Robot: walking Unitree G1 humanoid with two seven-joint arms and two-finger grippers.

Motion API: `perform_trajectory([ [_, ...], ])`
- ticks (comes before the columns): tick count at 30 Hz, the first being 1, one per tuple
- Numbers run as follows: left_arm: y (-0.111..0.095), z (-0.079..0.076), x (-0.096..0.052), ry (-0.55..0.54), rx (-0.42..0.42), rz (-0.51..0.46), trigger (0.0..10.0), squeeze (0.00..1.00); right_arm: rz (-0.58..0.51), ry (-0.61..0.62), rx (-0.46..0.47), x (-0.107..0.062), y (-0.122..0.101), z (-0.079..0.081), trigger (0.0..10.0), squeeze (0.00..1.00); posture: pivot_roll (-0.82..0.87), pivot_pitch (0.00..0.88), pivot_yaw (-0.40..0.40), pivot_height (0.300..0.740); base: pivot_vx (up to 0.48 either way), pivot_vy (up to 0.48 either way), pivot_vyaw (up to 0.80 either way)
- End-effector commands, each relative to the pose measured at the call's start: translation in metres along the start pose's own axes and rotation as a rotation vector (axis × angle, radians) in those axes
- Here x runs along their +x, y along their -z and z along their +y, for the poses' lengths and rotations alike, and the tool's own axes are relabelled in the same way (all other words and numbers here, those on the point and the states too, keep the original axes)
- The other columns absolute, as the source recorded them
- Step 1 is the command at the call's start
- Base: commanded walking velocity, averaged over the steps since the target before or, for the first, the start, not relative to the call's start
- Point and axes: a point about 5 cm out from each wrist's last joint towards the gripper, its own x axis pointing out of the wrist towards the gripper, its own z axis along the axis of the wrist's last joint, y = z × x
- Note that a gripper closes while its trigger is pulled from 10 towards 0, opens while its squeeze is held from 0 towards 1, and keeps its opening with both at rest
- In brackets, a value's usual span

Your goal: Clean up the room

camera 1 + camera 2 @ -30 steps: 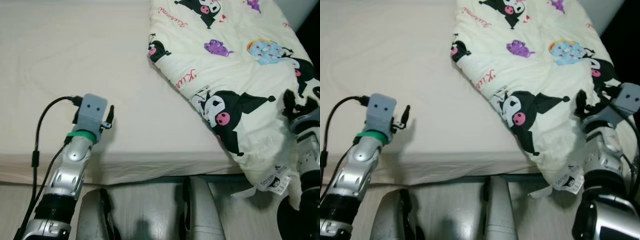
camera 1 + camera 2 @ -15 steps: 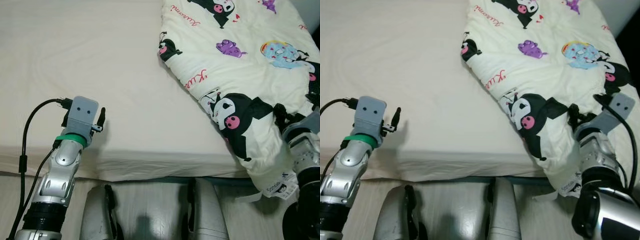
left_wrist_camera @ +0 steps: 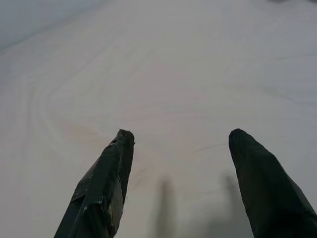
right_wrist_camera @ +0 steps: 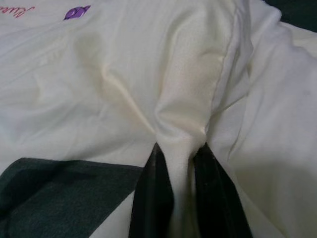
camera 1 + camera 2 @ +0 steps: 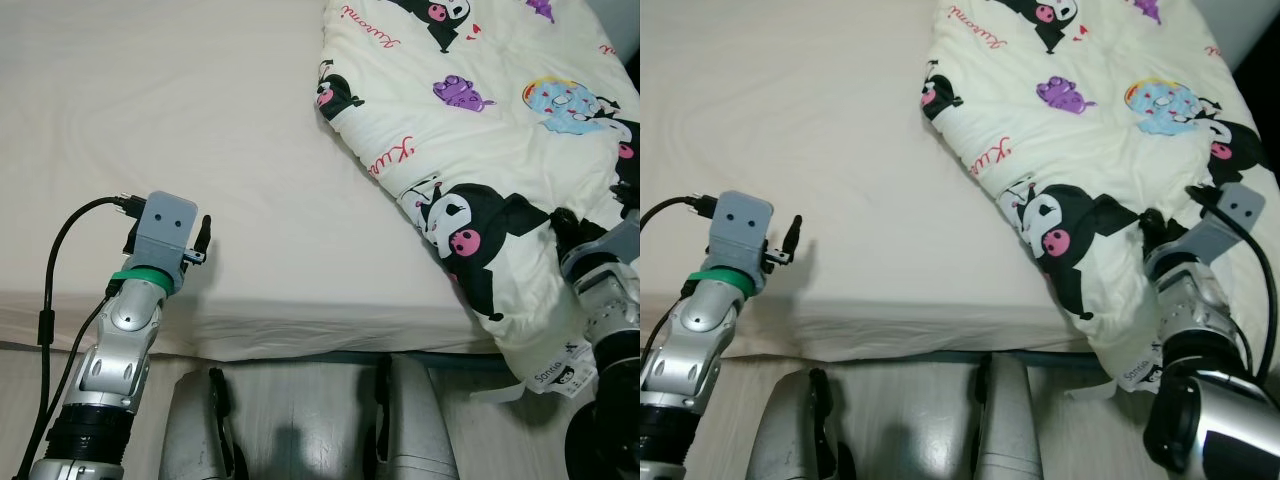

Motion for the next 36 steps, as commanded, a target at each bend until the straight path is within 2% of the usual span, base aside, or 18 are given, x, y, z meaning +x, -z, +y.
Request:
perform_trajectory([
  [1,0.003,-0.003,-0.001,0.005,-0.002,0.022,10.0,0.00,0.033,-0.028,-0.016,-0.001,0.005,0.000,0.0,0.00,-0.02,0.215,0.055,0.540,0.000,0.000,0.00],
  [3,0.003,-0.004,-0.001,0.003,-0.006,0.020,10.0,0.00,0.038,-0.053,-0.025,0.000,0.005,0.003,0.0,0.00,-0.02,0.215,0.055,0.540,0.000,0.000,0.00],
  [5,-0.001,-0.005,0.000,-0.005,-0.020,0.008,10.0,0.00,0.087,-0.268,-0.042,0.003,0.012,0.028,0.0,0.00,-0.03,0.207,0.037,0.540,0.000,0.000,0.00],
  [7,-0.001,-0.005,0.000,-0.005,-0.020,0.008,10.0,0.00,0.087,-0.268,-0.042,0.003,0.012,0.028,0.0,0.00,-0.03,0.207,0.037,0.540,0.000,0.000,0.00],
  [8,-0.003,-0.005,0.001,-0.009,-0.026,0.002,10.0,0.00,0.113,-0.367,-0.049,0.002,0.016,0.039,0.0,0.00,-0.03,0.207,0.037,0.540,0.000,0.000,0.00],
  [9,-0.009,-0.002,0.003,-0.020,-0.040,-0.019,10.0,0.00,0.176,-0.639,-0.070,-0.002,0.027,0.069,0.0,0.00,-0.03,0.200,0.020,0.540,0.000,0.000,0.00],
  [10,-0.009,-0.002,0.003,-0.020,-0.040,-0.019,10.0,0.00,0.176,-0.639,-0.070,-0.002,0.027,0.069,0.0,0.00,-0.03,0.200,0.020,0.540,0.000,0.000,0.00],
  [11,-0.015,0.000,0.005,-0.029,-0.051,-0.036,10.0,0.00,0.226,-0.853,-0.082,-0.010,0.035,0.093,0.0,0.00,-0.04,0.198,0.015,0.540,0.000,0.000,0.00],
  [12,-0.015,0.000,0.005,-0.029,-0.051,-0.036,10.0,0.00,0.226,-0.853,-0.082,-0.010,0.035,0.093,0.0,0.00,-0.04,0.198,0.015,0.540,0.000,0.000,0.00],
  [14,-0.019,0.001,0.007,-0.036,-0.060,-0.050,10.0,0.00,0.261,-1.012,-0.087,-0.018,0.042,0.112,0.0,0.00,-0.04,0.195,0.009,0.540,0.000,0.000,0.00],
  [15,-0.024,0.002,0.008,-0.042,-0.072,-0.069,10.0,0.00,0.294,-1.198,-0.094,-0.030,0.048,0.140,0.0,0.00,-0.04,0.189,-0.001,0.540,0.000,0.000,0.00],
  [17,-0.024,0.002,0.008,-0.042,-0.072,-0.069,10.0,0.00,0.294,-1.198,-0.094,-0.030,0.048,0.140,0.0,0.00,-0.04,0.189,-0.001,0.540,0.000,0.000,0.00],
  [19,-0.035,0.002,0.009,-0.053,-0.098,-0.107,10.0,0.00,0.347,-1.467,-0.093,-0.056,0.058,0.186,0.0,0.00,-0.03,0.173,-0.016,0.540,0.000,0.000,0.00],
  [21,-0.035,0.002,0.009,-0.053,-0.098,-0.107,10.0,0.00,0.347,-1.467,-0.093,-0.056,0.058,0.186,0.0,0.00,-0.03,0.173,-0.016,0.540,0.000,0.000,0.00],
  [23,-0.046,0.000,0.010,-0.058,-0.118,-0.142,10.0,0.00,0.421,-1.673,-0.077,-0.084,0.069,0.214,0.0,0.00,-0.02,0.163,-0.026,0.540,0.000,0.000,0.00],
  [30,-0.049,-0.003,0.010,-0.051,-0.127,-0.154,10.0,0.00,0.522,-1.771,-0.005,-0.105,0.077,0.219,0.0,0.00,-0.04,0.154,-0.034,0.540,0.000,0.000,0.00],
  [31,-0.049,-0.006,0.010,-0.046,-0.130,-0.152,10.0,0.00,0.536,-1.736,-0.012,-0.105,0.081,0.217,10.0,0.00,-0.04,0.153,-0.037,0.540,0.000,0.000,0.00],
  [36,-0.047,-0.011,0.009,-0.035,-0.138,-0.146,10.0,0.00,0.544,-1.613,-0.056,-0.100,0.091,0.209,10.0,0.00,-0.05,0.153,-0.038,0.540,0.000,0.000,0.00],
])
